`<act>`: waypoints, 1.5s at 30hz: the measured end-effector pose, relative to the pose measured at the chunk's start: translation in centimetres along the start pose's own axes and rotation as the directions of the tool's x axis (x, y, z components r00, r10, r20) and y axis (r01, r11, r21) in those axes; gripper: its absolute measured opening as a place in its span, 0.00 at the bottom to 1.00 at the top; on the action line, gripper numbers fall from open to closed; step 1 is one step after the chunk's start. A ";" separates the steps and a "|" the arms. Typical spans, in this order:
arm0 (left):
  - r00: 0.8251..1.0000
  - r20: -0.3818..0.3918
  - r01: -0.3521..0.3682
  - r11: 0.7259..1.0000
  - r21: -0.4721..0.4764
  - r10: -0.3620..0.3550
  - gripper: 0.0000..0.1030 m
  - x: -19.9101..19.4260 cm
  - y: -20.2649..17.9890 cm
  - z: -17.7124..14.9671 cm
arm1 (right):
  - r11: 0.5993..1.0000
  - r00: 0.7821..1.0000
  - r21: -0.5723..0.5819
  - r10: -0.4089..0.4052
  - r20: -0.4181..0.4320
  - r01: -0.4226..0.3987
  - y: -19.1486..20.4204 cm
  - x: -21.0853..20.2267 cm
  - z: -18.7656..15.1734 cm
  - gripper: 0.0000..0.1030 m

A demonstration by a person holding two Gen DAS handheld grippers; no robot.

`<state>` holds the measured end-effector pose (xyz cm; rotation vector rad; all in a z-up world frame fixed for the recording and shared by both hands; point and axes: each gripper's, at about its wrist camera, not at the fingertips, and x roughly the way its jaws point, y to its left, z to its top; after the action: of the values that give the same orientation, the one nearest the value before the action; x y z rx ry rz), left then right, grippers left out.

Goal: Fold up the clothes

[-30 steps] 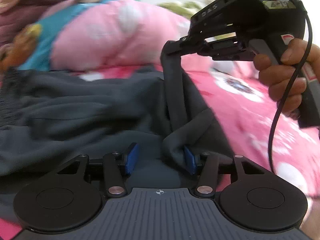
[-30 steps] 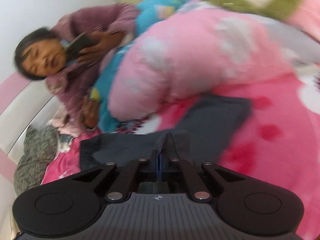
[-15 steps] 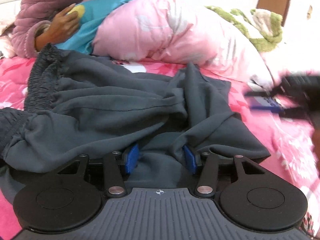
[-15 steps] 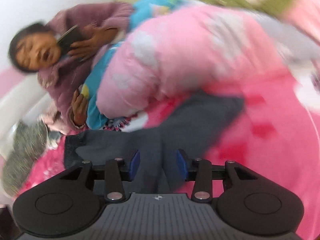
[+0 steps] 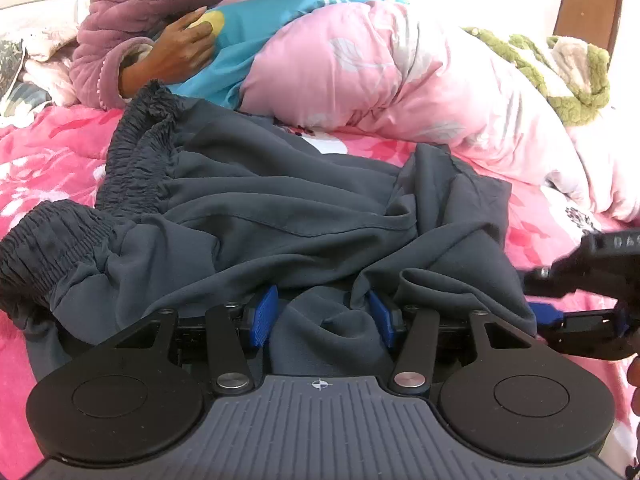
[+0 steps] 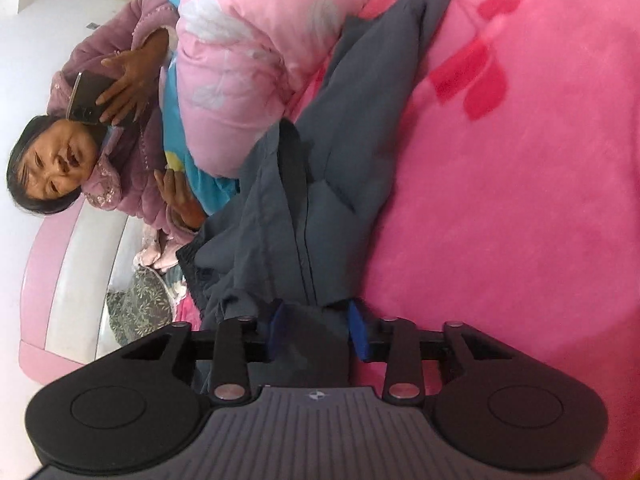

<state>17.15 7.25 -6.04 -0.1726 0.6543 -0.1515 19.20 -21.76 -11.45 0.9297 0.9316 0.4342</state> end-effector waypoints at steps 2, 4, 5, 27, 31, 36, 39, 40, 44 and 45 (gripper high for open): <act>1.000 0.009 0.010 1.000 -0.002 -0.010 0.51 -0.1 0.1 0.0 | 1.000 1.000 -0.003 0.013 0.007 -0.013 -0.1 -0.2 -0.3 0.04; 0.999 0.026 0.032 0.999 -0.005 -0.032 0.53 -0.5 0.1 0.1 | 1.000 0.999 -0.013 0.019 0.045 -0.018 0.0 -1.3 -0.4 0.01; 0.998 0.047 0.050 0.999 -0.001 -0.050 0.55 -0.9 0.1 0.2 | 1.000 0.997 -0.018 0.020 0.071 -0.019 0.0 -2.1 -0.4 0.01; 0.933 0.115 0.337 0.940 0.048 -0.340 0.68 -4.9 -0.2 -1.5 | 0.968 0.870 0.017 -0.234 0.435 0.251 -2.8 -27.9 -10.7 0.00; 0.944 0.111 0.312 0.950 0.016 -0.312 0.68 -6.2 1.3 -2.0 | 0.916 0.862 0.019 -0.385 0.331 0.402 -4.6 -27.3 -12.8 0.01; 0.965 0.080 0.256 0.964 -0.076 -0.250 0.68 -8.7 3.4 -3.7 | 0.852 0.777 -0.008 -0.473 0.416 0.523 -3.7 -29.6 -12.9 0.04; 0.982 0.073 0.183 0.971 -0.153 -0.174 0.68 -10.1 4.7 -5.2 | 0.855 0.753 -0.006 -0.453 0.476 0.519 -3.5 -30.8 -12.2 0.12; 0.987 0.078 0.155 0.970 -0.186 -0.143 0.68 -10.6 5.2 -5.6 | 0.861 0.756 -0.007 -0.442 0.484 0.508 -3.6 -30.9 -12.0 0.12; 0.995 0.094 0.054 0.957 -0.286 -0.028 0.68 -11.1 7.2 -6.3 | 0.885 0.803 -0.051 -0.395 0.446 0.463 -4.0 -28.9 -11.7 0.13; 0.996 0.094 0.032 0.951 -0.309 -0.003 0.68 -10.9 7.6 -6.1 | 0.890 0.818 -0.072 -0.379 0.432 0.450 -4.1 -28.3 -11.7 0.13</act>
<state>5.53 16.13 -5.96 -0.4859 0.5814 -0.0560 -6.39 -37.38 -4.09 0.5977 0.6709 -0.0627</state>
